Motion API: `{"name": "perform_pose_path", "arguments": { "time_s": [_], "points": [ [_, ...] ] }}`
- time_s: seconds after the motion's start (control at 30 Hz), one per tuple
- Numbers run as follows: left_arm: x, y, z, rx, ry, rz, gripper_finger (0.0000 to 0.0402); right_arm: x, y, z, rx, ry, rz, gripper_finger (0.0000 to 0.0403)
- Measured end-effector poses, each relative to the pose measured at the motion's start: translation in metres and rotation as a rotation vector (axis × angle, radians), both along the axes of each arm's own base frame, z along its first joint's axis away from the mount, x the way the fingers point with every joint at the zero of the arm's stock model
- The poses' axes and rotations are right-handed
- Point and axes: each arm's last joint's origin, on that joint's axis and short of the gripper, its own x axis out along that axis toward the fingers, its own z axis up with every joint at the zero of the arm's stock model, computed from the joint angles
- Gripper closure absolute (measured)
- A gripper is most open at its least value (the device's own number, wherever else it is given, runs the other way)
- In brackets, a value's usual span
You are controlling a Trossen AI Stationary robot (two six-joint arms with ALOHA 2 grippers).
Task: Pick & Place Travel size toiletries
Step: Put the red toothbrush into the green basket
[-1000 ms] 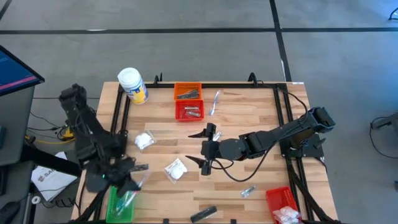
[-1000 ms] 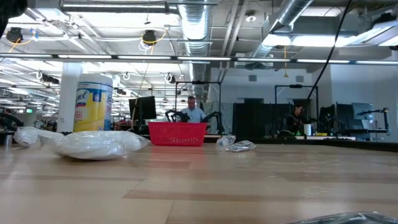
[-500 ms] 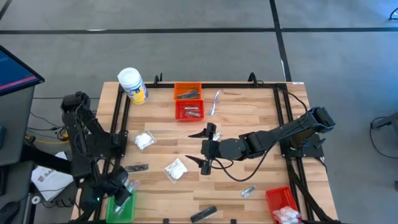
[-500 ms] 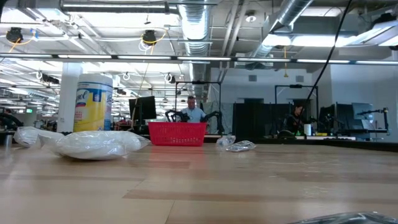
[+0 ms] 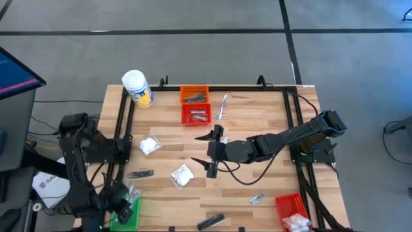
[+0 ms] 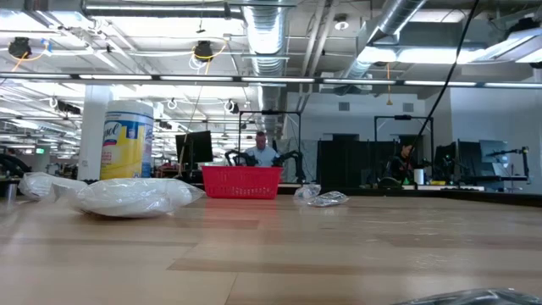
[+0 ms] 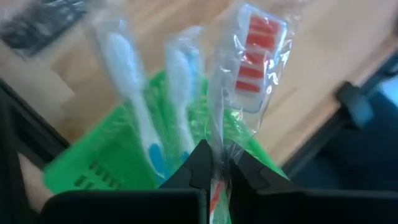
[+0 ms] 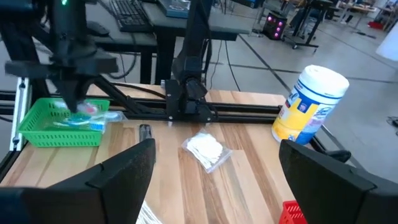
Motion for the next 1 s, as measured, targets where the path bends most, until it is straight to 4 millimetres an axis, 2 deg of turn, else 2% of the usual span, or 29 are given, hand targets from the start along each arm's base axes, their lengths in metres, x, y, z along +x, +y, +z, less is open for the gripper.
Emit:
{"name": "perform_pose_path", "arguments": {
  "time_s": [0.17, 0.83, 1.0],
  "points": [
    [0.0009, -0.0027, -0.0108, 0.059, 0.038, -0.002, 0.0391, -0.0002, 0.0, -0.001, -0.002, 0.009, 0.001, 0.0069],
    [-0.0011, -0.0012, -0.0112, 0.053, 0.094, 0.02, 0.0372, -0.0003, -0.0002, -0.0016, -0.004, 0.014, 0.0, 0.0067],
    [-0.0011, -0.0013, -0.0112, 0.054, 0.095, 0.018, 0.0333, -0.0003, -0.0001, -0.0016, -0.003, 0.015, 0.0, 0.0069]
  ]
}}
